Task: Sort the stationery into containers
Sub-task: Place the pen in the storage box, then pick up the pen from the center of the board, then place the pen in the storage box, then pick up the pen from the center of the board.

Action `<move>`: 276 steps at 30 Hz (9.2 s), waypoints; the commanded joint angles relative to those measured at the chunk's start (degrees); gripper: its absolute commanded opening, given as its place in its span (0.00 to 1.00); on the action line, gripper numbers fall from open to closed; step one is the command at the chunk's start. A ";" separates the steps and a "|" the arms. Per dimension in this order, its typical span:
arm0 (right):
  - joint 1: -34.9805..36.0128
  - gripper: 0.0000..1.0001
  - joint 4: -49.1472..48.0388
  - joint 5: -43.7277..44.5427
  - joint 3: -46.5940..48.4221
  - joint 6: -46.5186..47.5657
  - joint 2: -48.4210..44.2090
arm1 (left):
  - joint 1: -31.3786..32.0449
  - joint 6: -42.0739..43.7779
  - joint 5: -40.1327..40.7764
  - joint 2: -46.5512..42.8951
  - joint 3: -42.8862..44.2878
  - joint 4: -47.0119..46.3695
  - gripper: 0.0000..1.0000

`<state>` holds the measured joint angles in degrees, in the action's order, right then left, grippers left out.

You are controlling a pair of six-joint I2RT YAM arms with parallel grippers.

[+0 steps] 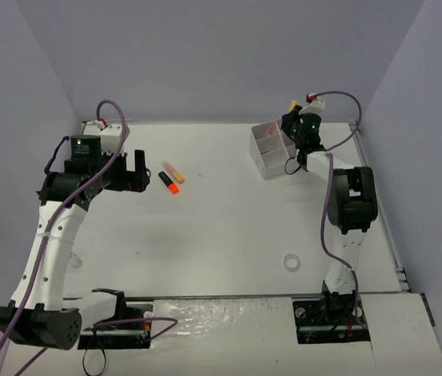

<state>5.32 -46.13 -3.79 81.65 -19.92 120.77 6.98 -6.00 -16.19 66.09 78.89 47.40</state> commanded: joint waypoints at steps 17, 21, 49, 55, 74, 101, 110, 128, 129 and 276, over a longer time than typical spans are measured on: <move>-1.19 0.22 -9.49 1.52 5.83 1.99 3.88 | -1.37 1.16 0.33 1.90 1.51 -1.50 0.97; -1.19 0.43 -9.18 0.68 4.73 1.99 2.87 | -1.52 1.08 0.20 1.94 1.36 -1.35 0.97; 2.50 0.65 20.72 -5.61 9.67 5.07 -16.72 | -1.71 3.79 4.31 6.79 4.25 6.74 0.95; 10.58 0.65 23.92 -5.58 5.52 8.70 -22.42 | 4.23 19.12 -0.02 20.43 12.23 2.03 0.83; 16.04 0.65 27.35 -4.52 -5.15 6.70 -31.69 | 6.96 -10.02 17.39 49.23 23.43 -4.14 0.89; 15.92 0.66 30.67 -1.64 -6.92 11.77 -36.88 | 7.70 -14.29 18.85 59.16 21.60 -8.28 0.57; 15.69 0.66 31.09 -1.58 -5.94 11.74 -37.11 | 7.60 -14.45 17.25 54.42 13.91 -7.48 0.00; 26.97 0.66 33.21 -21.42 6.25 -0.68 -30.70 | 9.57 3.40 -3.74 19.05 7.84 -9.69 0.00; 28.35 0.65 32.21 -22.13 7.00 -1.76 -29.99 | 9.60 3.33 -4.86 17.86 6.80 -10.39 0.00; 13.31 0.61 34.36 -8.92 2.91 2.00 -29.71 | 10.24 -4.10 10.68 43.52 22.44 -10.92 0.00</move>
<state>11.63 -11.56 -5.72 80.26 -16.45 92.97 16.93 -18.26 0.91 125.63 103.13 39.92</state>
